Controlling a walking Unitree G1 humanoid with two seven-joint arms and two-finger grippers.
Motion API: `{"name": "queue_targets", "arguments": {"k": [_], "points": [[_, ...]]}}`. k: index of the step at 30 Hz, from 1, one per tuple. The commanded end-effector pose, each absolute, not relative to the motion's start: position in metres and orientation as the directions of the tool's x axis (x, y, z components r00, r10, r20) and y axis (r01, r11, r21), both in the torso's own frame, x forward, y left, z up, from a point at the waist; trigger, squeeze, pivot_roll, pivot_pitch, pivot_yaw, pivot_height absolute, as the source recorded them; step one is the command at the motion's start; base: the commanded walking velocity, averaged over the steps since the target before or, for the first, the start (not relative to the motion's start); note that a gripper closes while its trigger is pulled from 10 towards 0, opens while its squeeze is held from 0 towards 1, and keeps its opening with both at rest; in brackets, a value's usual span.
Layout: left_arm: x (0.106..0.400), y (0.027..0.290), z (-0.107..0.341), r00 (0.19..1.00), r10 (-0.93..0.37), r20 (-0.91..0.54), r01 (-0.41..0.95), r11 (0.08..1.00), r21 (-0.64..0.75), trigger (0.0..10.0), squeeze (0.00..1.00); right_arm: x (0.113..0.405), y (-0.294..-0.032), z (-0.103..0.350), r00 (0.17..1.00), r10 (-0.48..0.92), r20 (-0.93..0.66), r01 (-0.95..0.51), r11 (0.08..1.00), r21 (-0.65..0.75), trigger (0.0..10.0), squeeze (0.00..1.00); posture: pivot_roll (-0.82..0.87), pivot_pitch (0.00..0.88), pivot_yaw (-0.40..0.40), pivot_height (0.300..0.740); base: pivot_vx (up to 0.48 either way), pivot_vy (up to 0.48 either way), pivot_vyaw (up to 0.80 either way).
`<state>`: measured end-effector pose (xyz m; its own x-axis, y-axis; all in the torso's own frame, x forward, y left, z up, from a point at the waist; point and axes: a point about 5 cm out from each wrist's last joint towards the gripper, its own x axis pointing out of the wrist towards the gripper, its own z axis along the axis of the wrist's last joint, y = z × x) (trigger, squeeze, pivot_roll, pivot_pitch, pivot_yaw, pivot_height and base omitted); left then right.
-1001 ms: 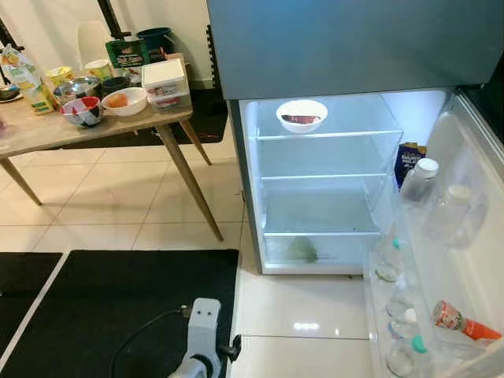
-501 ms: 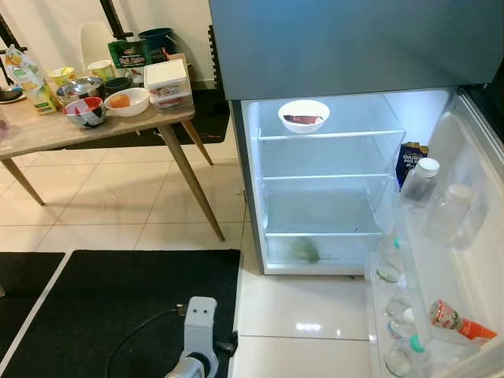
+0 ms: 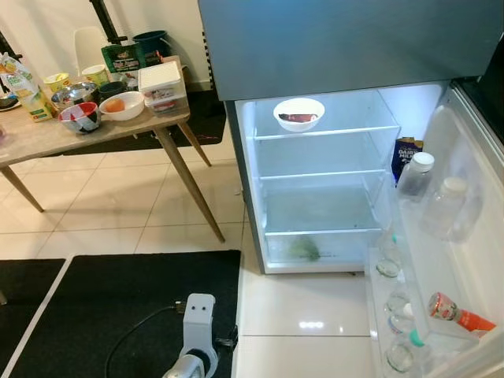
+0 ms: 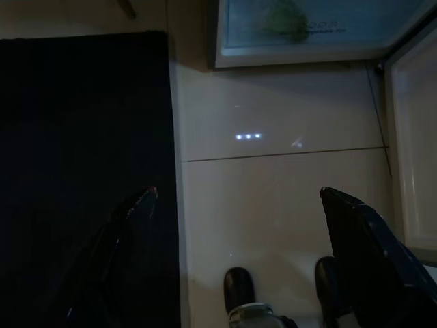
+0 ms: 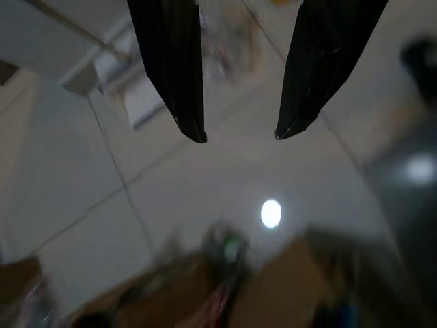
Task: Restocking fridge
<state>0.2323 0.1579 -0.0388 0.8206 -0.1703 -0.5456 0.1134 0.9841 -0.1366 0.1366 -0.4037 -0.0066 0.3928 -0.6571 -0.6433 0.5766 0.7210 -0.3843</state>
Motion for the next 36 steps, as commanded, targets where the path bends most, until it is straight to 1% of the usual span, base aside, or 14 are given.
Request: {"name": "queue_targets", "arguments": {"k": [1,2,5,11,13,17,21,24,28,30,32,34,35,36], "points": [[0.228,0.163,-0.04,0.824,-0.15,-0.546,0.092,0.987,-0.132,10.0,0.0,0.157,-0.408,0.009,0.445,-0.705,-0.552,0.697,0.66,-0.281,10.0,0.0,-0.03,0.126,0.09,0.74,0.0,0.0,0.0],[0.228,0.163,-0.04,0.824,-0.15,-0.546,0.092,0.987,-0.132,10.0,0.0,0.157,-0.408,0.009,0.445,-0.705,-0.552,0.697,0.66,-0.281,10.0,0.0,-0.03,0.126,0.09,0.74,0.0,0.0,0.0],[0.225,0.164,-0.041,0.829,-0.143,-0.541,0.083,0.987,-0.134,10.0,0.0,0.179,-0.403,0.019,0.496,-0.708,-0.503,0.741,0.647,-0.181,10.0,0.0,-0.03,0.123,0.086,0.74,0.0,0.0,0.0],[0.218,0.167,-0.045,0.824,-0.128,-0.551,0.069,0.989,-0.128,10.0,0.0,0.199,-0.377,0.008,0.597,-0.586,-0.547,0.662,0.746,-0.076,10.0,0.0,-0.02,0.115,0.077,0.74,0.0,0.0,0.0],[0.217,0.168,-0.045,0.824,-0.124,-0.553,0.065,0.99,-0.125,10.0,0.0,0.2,-0.373,0.006,0.609,-0.567,-0.554,0.652,0.756,-0.057,10.0,0.0,-0.02,0.115,0.077,0.74,0.0,0.0,0.0],[0.212,0.176,-0.048,0.818,-0.088,-0.568,0.041,0.995,-0.096,10.0,0.0,0.204,-0.352,-0.007,0.657,-0.453,-0.602,0.586,0.81,0.03,10.0,0.0,-0.02,0.111,0.082,0.74,0.0,0.0,0.0],[0.204,0.188,-0.053,0.808,-0.016,-0.589,-0.027,0.998,-0.063,10.0,0.0,0.206,-0.317,-0.026,0.702,-0.26,-0.663,0.455,0.88,0.137,10.0,0.0,-0.03,0.11,0.088,0.74,0.0,0.0,0.0],[0.203,0.189,-0.054,0.807,-0.004,-0.59,-0.038,0.998,-0.059,10.0,0.0,0.206,-0.312,-0.029,0.705,-0.232,-0.67,0.435,0.888,0.151,10.0,0.0,-0.03,0.109,0.088,0.74,0.0,0.0,0.0],[0.197,0.199,-0.056,0.802,0.061,-0.595,-0.102,0.994,-0.035,10.0,0.0,0.215,-0.285,-0.035,0.733,-0.11,-0.671,0.355,0.904,0.239,10.0,0.0,-0.03,0.103,0.089,0.74,0.0,0.0,0.0],[0.191,0.205,-0.059,0.787,0.1,-0.608,-0.15,0.988,-0.031,10.0,0.0,0.234,-0.256,-0.031,0.782,0.014,-0.623,0.262,0.9,0.349,10.0,0.0,-0.03,0.102,0.089,0.74,0.0,0.0,0.0],[0.189,0.206,-0.06,0.783,0.108,-0.612,-0.161,0.987,-0.031,10.0,0.0,0.239,-0.248,-0.028,0.796,0.051,-0.603,0.231,0.896,0.38,10.0,0.0,-0.03,0.102,0.089,0.74,0.0,0.0,0.0],[0.187,0.207,-0.062,0.777,0.117,-0.618,-0.173,0.984,-0.032,10.0,0.0,0.251,-0.229,-0.021,0.831,0.138,-0.539,0.149,0.879,0.454,10.0,0.0,-0.03,0.101,0.087,0.74,0.0,0.0,0.0],[0.186,0.208,-0.062,0.776,0.118,-0.62,-0.176,0.984,-0.032,10.0,0.0,0.26,-0.211,-0.012,0.858,0.218,-0.465,0.058,0.859,0.509,10.0,0.0,-0.02,0.101,0.086,0.74,0.0,0.0,0.0],[0.186,0.208,-0.062,0.776,0.118,-0.62,-0.176,0.984,-0.032,10.0,0.0,0.26,-0.211,-0.012,0.858,0.218,-0.465,0.058,0.859,0.509,10.0,0.0,-0.02,0.101,0.086,0.74,0.0,0.0,0.0]]}}
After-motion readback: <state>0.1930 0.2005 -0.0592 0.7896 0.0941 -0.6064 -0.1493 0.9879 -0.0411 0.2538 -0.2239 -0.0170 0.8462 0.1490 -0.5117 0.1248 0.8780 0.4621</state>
